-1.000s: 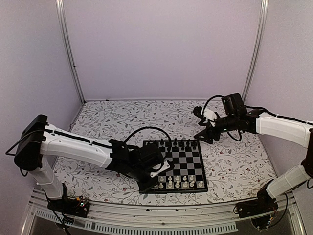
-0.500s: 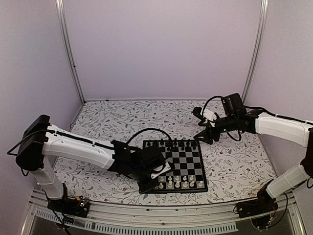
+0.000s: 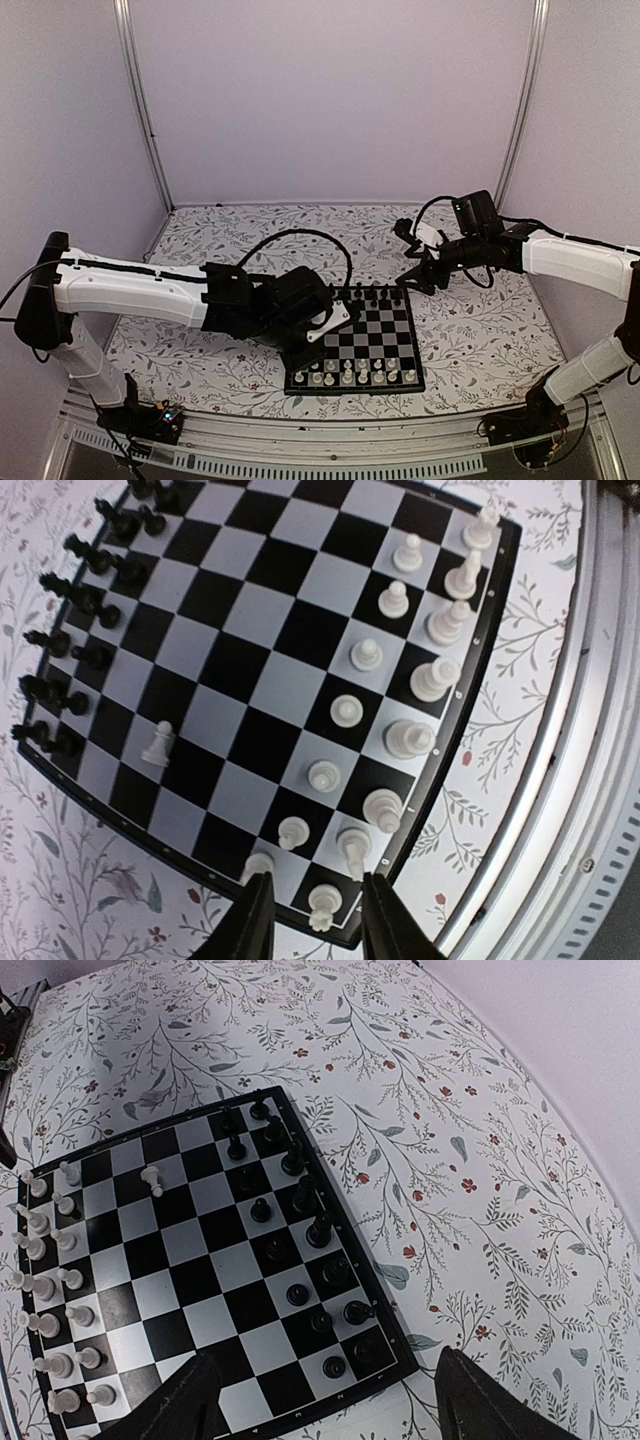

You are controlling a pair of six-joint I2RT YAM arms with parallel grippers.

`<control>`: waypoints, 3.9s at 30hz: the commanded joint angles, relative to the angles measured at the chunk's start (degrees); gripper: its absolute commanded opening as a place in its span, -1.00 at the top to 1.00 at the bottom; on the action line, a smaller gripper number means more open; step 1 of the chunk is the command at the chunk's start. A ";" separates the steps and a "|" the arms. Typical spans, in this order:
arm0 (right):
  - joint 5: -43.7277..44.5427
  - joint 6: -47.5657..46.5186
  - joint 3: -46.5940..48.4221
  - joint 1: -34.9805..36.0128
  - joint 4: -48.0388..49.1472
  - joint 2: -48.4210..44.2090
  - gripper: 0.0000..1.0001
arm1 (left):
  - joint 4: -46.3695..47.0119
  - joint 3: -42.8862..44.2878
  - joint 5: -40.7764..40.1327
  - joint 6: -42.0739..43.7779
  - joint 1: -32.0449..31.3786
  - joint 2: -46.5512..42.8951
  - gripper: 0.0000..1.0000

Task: Set up the chess pieces on the board
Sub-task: Place the chess piece on the chessboard, then pick up the chess piece from the chessboard.

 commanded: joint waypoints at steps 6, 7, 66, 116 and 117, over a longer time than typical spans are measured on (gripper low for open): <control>0.08 -0.93 -0.44 -0.31 -0.22 -0.83 -0.54 | 0.89 4.35 -0.05 2.69 9.03 1.19 0.20; 0.08 -0.97 -0.46 -0.35 -0.17 -0.90 -0.54 | 0.97 4.87 0.02 3.05 9.16 2.38 0.19; -1.67 -3.17 0.50 -0.23 -3.25 1.08 -0.54 | 1.62 13.23 15.41 21.13 20.66 18.83 0.20; -7.82 7.90 16.21 -2.08 -10.30 -1.82 -0.98 | 11.95 19.50 19.19 17.63 16.42 7.32 0.77; -10.34 8.67 17.04 -2.16 -10.85 -1.63 -0.98 | 13.67 19.19 19.34 17.62 16.44 6.88 0.77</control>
